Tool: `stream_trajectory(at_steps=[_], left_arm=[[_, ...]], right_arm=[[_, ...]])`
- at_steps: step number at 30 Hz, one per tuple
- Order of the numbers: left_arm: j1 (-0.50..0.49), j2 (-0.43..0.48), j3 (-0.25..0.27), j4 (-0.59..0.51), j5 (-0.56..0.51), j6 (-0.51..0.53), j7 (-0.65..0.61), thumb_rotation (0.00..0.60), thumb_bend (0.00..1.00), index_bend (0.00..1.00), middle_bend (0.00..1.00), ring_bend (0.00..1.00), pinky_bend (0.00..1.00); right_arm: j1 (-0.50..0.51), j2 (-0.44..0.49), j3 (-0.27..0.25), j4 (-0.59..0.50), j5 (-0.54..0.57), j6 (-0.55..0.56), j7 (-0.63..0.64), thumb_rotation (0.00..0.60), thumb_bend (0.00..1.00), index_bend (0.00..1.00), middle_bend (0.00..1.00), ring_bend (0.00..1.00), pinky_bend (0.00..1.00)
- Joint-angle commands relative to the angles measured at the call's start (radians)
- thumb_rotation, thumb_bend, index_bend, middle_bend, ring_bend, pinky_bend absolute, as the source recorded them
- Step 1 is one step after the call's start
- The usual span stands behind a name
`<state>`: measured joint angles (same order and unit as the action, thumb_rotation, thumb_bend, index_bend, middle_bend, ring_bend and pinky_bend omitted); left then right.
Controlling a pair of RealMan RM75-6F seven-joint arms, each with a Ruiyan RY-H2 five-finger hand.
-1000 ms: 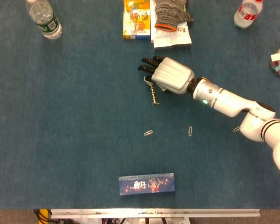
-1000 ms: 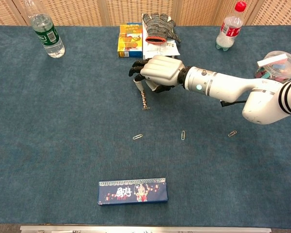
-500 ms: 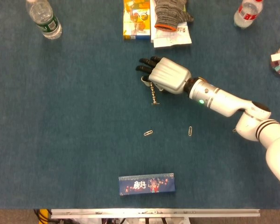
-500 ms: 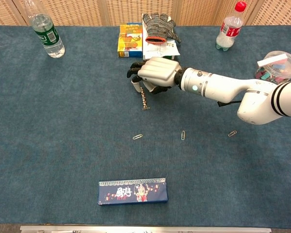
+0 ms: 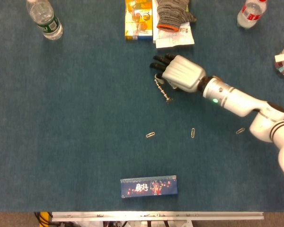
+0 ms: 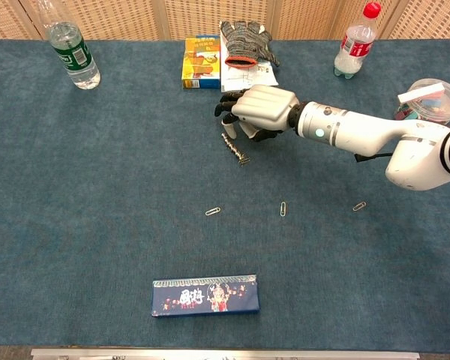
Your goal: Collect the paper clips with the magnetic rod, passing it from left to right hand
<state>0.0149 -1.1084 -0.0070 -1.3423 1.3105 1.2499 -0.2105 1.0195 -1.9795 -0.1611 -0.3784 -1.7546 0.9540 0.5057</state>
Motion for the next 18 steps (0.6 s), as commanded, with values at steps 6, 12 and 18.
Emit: stream_trajectory(at_steps=[6, 12, 18], left_arm=[[-0.006, -0.001, -0.002, -0.01, 0.002, 0.0, 0.015, 0.6, 0.36, 0.08, 0.0, 0.0, 0.0], [-0.003, -0.001, -0.001, -0.015, -0.004, 0.0, 0.019, 0.6, 0.36, 0.08, 0.0, 0.0, 0.0], [0.002, -0.001, 0.0, -0.014, -0.007, 0.004, 0.013, 0.6, 0.36, 0.08, 0.0, 0.0, 0.0]], right_arm=[[-0.008, 0.052, 0.023, -0.085, 0.017, 0.026, -0.046, 0.6, 0.89, 0.54, 0.18, 0.09, 0.22], [0.017, 0.029, 0.035, -0.09, 0.018, 0.007, -0.049, 0.6, 0.89, 0.54, 0.18, 0.09, 0.22], [0.041, -0.012, 0.04, -0.055, 0.016, -0.014, -0.032, 0.6, 0.89, 0.54, 0.18, 0.09, 0.22]])
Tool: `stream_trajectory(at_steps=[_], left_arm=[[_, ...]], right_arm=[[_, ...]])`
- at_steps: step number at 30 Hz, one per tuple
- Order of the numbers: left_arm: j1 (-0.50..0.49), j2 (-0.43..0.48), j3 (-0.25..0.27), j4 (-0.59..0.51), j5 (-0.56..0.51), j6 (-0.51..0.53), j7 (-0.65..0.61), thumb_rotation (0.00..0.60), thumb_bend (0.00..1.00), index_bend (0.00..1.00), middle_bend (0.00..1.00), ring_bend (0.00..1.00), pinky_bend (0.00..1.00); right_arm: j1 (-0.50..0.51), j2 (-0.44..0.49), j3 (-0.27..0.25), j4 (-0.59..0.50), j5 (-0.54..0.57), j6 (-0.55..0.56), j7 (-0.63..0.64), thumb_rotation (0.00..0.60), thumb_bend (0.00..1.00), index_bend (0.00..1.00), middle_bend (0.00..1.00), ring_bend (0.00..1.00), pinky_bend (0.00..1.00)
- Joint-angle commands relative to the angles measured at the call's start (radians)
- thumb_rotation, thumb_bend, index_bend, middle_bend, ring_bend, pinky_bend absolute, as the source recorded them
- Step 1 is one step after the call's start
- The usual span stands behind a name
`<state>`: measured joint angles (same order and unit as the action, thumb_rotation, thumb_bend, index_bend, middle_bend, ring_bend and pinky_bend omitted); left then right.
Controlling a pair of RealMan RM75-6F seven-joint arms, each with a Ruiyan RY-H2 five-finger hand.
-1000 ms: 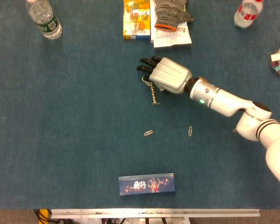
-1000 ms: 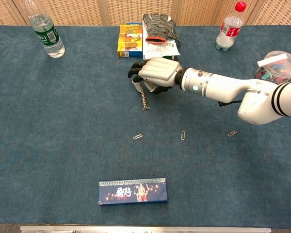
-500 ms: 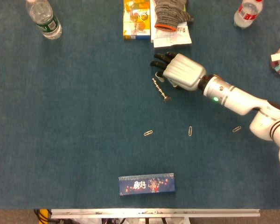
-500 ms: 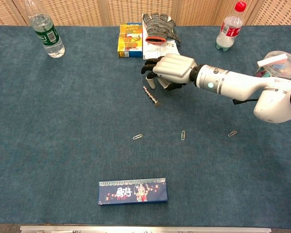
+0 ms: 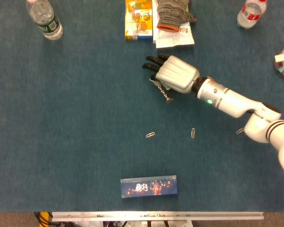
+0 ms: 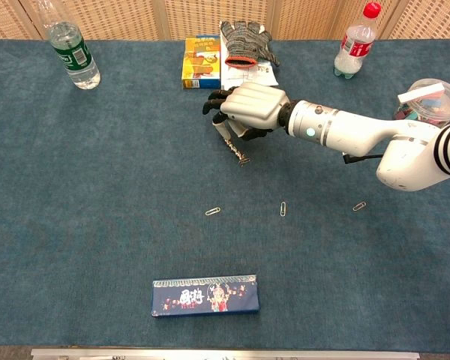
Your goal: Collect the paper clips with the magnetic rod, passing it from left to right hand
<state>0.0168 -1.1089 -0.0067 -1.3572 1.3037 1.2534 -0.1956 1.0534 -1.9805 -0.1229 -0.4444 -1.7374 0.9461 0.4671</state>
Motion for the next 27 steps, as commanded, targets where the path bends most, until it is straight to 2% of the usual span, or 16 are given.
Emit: stream_trajectory(at_steps=[1, 13, 27], left_arm=[[0.002, -0.001, 0.001, 0.003, -0.001, 0.001, -0.003, 0.6, 0.36, 0.08, 0.0, 0.0, 0.0], [0.013, -0.003, 0.004, 0.009, 0.005, 0.014, -0.019, 0.6, 0.36, 0.08, 0.0, 0.0, 0.0], [0.014, 0.001, 0.002, -0.001, 0.003, 0.015, -0.012, 0.6, 0.36, 0.08, 0.0, 0.0, 0.0]], right_arm=[[0.012, -0.019, 0.001, 0.02, -0.002, -0.01, 0.01, 0.6, 0.89, 0.54, 0.18, 0.09, 0.22], [0.021, -0.062, -0.012, 0.081, -0.011, -0.028, 0.036, 0.6, 0.89, 0.53, 0.18, 0.09, 0.22], [0.0, -0.046, -0.026, 0.093, -0.011, -0.036, 0.025, 0.6, 0.89, 0.53, 0.18, 0.09, 0.22]])
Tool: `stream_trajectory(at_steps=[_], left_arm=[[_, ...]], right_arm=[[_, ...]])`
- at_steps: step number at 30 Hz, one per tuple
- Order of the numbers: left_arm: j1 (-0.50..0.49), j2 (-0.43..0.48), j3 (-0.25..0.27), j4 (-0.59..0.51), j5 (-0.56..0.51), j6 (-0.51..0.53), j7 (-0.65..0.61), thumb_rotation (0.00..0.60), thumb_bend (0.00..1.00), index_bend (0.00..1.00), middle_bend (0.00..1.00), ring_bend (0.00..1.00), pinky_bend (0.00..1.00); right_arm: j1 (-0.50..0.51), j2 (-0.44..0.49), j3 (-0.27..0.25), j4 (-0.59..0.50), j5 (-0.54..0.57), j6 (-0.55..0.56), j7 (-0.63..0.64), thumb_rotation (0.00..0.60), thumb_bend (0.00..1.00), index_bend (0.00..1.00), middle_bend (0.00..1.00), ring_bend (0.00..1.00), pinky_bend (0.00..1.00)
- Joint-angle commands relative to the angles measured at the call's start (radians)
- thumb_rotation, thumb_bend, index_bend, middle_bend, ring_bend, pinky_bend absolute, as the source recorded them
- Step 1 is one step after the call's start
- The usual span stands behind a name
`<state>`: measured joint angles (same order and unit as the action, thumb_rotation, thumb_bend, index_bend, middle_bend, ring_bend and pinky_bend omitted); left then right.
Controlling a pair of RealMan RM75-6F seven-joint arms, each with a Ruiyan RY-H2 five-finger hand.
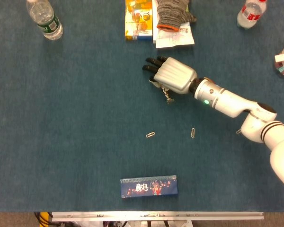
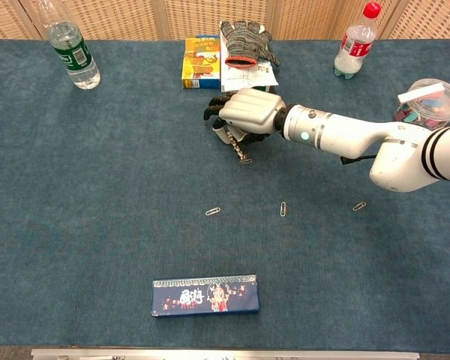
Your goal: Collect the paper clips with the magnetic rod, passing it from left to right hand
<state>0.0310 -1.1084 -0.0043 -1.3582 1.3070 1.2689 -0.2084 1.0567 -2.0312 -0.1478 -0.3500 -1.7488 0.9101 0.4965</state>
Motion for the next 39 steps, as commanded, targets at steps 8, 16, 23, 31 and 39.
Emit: stream_trajectory(at_steps=[8, 16, 23, 31, 39], left_arm=[[-0.002, 0.002, -0.001, -0.005, 0.001, -0.001, 0.004, 0.6, 0.36, 0.08, 0.0, 0.0, 0.0], [-0.007, 0.004, -0.001, -0.015, 0.005, -0.003, 0.017, 0.6, 0.36, 0.08, 0.0, 0.0, 0.0], [-0.005, 0.009, -0.002, -0.025, -0.002, -0.001, 0.022, 0.6, 0.36, 0.08, 0.0, 0.0, 0.0], [-0.002, 0.01, -0.001, -0.024, -0.006, -0.002, 0.017, 0.6, 0.36, 0.08, 0.0, 0.0, 0.0], [0.0, 0.007, 0.0, -0.015, -0.003, 0.0, 0.005, 0.6, 0.36, 0.08, 0.0, 0.0, 0.0]], right_arm=[[-0.036, 0.063, -0.005, -0.048, 0.005, 0.027, -0.044, 0.6, 0.89, 0.55, 0.18, 0.09, 0.22], [-0.051, 0.123, 0.016, -0.145, 0.022, 0.051, -0.098, 0.6, 0.89, 0.59, 0.18, 0.09, 0.22], [-0.035, 0.111, 0.031, -0.154, 0.029, 0.03, -0.108, 0.6, 0.89, 0.59, 0.18, 0.09, 0.22], [-0.019, 0.069, 0.031, -0.104, 0.027, 0.0, -0.098, 0.6, 0.89, 0.56, 0.18, 0.08, 0.22], [-0.017, 0.046, 0.026, -0.065, 0.023, -0.012, -0.102, 0.6, 0.89, 0.54, 0.18, 0.07, 0.21]])
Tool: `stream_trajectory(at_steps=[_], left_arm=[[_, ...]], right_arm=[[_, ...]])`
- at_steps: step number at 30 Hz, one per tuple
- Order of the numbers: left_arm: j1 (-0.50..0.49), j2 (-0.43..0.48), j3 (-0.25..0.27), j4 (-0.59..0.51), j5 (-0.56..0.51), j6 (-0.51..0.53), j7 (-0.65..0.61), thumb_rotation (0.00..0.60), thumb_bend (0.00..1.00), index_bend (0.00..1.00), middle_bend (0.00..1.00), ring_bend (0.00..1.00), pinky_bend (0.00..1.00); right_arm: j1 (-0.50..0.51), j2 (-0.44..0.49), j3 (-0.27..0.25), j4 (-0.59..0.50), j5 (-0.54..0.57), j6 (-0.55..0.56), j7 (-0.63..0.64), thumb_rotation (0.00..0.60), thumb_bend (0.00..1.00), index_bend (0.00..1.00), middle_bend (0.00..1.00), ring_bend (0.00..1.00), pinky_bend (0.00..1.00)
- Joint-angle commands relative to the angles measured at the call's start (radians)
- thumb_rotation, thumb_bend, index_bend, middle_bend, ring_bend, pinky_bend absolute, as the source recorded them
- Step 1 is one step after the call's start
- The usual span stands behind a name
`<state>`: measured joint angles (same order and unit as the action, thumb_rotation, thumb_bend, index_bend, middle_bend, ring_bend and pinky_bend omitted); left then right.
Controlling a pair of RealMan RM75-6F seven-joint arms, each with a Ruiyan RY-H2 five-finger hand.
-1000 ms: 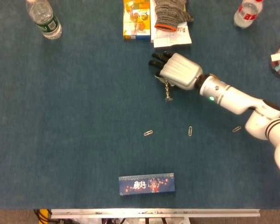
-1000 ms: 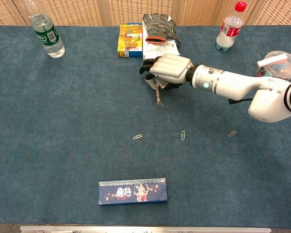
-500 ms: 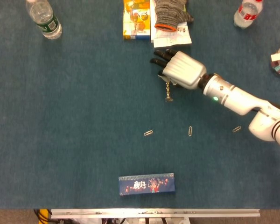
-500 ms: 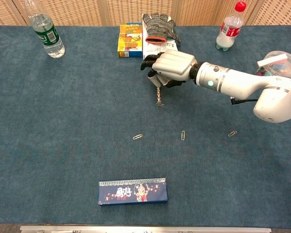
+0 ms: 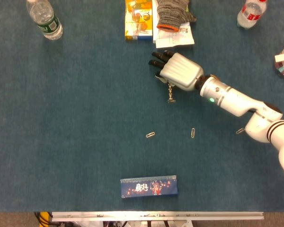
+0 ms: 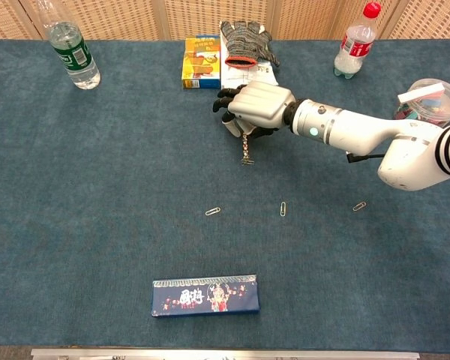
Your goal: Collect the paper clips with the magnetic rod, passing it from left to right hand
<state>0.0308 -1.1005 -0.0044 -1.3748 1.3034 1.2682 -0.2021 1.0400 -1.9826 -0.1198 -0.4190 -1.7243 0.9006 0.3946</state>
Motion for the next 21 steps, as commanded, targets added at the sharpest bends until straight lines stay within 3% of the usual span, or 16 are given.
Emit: stream_trajectory(at_steps=[1, 12, 21], left_arm=[[0.001, -0.001, 0.001, 0.002, 0.001, 0.001, -0.003, 0.6, 0.36, 0.08, 0.0, 0.0, 0.0], [0.004, 0.001, 0.001, -0.003, 0.003, 0.005, -0.001, 0.6, 0.36, 0.08, 0.0, 0.0, 0.0], [0.001, 0.001, 0.001, -0.012, 0.01, 0.01, 0.008, 0.6, 0.36, 0.08, 0.0, 0.0, 0.0]], right_arm=[[-0.001, -0.005, -0.004, 0.009, -0.002, -0.004, -0.001, 0.6, 0.89, 0.54, 0.18, 0.07, 0.21], [-0.027, 0.021, -0.02, 0.001, -0.007, 0.005, -0.014, 0.6, 0.89, 0.54, 0.18, 0.07, 0.2], [-0.069, 0.124, -0.019, -0.129, 0.004, 0.034, -0.103, 0.6, 0.89, 0.54, 0.18, 0.07, 0.2]])
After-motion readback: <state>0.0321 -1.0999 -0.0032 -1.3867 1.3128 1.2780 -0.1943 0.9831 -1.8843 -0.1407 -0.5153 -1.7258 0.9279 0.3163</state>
